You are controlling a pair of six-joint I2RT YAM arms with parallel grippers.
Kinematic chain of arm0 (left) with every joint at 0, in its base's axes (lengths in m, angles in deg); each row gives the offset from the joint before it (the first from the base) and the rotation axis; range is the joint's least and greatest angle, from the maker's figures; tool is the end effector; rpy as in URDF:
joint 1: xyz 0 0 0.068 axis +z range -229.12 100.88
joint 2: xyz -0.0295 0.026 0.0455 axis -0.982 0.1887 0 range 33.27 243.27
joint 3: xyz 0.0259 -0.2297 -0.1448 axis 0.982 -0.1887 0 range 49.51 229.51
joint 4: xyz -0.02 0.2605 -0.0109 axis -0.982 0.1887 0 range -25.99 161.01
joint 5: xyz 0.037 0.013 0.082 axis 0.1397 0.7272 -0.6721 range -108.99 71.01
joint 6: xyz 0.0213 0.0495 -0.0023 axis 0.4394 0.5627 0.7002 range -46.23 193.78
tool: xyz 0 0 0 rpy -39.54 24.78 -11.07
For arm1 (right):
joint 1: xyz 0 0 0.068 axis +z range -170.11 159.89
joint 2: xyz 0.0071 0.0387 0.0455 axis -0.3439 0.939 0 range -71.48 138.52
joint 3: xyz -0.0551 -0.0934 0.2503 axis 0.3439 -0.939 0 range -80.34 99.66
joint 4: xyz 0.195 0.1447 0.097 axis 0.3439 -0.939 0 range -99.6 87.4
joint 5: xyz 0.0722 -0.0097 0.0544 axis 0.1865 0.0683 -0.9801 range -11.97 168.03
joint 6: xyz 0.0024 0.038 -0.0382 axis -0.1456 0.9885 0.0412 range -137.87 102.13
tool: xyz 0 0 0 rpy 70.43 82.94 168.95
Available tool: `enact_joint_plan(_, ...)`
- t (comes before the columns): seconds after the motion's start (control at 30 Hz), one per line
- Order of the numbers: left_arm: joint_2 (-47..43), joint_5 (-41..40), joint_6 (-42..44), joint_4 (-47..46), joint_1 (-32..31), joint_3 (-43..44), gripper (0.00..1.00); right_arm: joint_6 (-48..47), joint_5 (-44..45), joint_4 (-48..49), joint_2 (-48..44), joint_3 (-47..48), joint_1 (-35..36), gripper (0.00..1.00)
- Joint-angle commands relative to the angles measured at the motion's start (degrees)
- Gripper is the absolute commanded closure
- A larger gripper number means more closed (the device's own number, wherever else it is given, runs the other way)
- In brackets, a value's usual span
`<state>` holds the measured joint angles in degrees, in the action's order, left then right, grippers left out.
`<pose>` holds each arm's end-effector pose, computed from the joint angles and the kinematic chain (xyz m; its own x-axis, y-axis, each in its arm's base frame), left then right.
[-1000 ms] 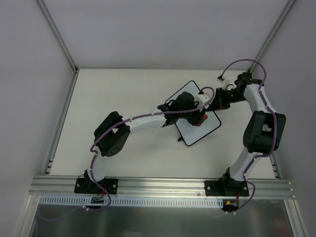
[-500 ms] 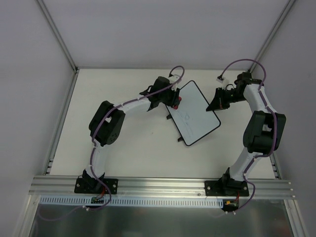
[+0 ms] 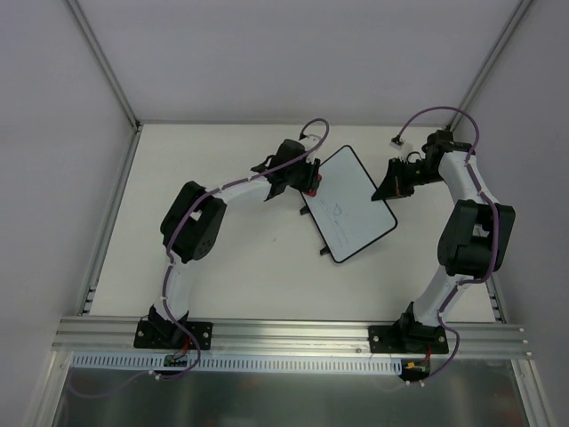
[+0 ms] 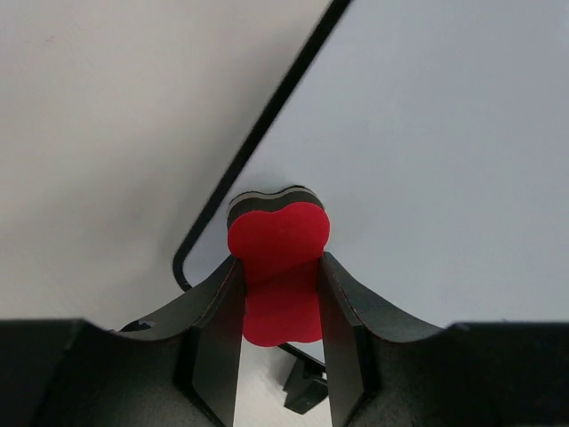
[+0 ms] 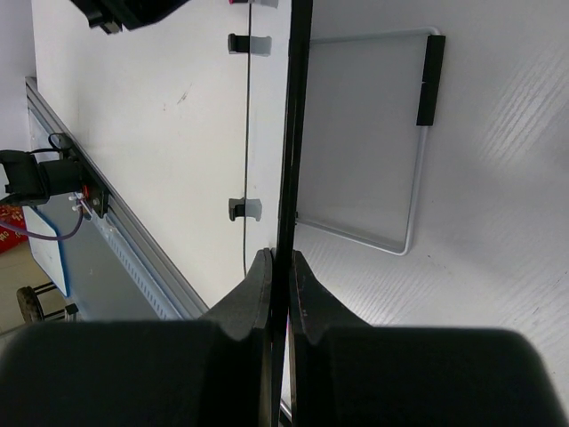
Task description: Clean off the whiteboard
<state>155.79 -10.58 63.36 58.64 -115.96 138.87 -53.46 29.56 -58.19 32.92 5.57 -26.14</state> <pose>0.3942 -0.3018 0.2013 -0.4929 0.1458 -0.8578 0.6177 0.7530 -0.2269 0.3646 -0.0117 0.2545 -0.6994 -0.3142 -0.6420 -0.6660 0.6124 0.4259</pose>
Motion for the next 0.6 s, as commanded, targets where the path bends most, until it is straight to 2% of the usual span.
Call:
enact_joint_plan(0.0,0.3,3.5,-1.5,0.5,-8.2,-3.1,1.0,-5.8,3.1,-0.7,-0.2,-1.2,3.1,1.0)
enact_joint_plan(0.4,-5.2,4.3,-7.3,-5.4,-21.3,-12.2,1.0,-5.7,3.0,-0.6,-0.2,-1.3,3.0,1.0)
enact_joint_plan(0.57,-5.8,1.3,-9.5,-6.3,-20.1,-14.6,1.0,-5.8,3.1,-0.5,-0.3,-1.6,3.1,1.0)
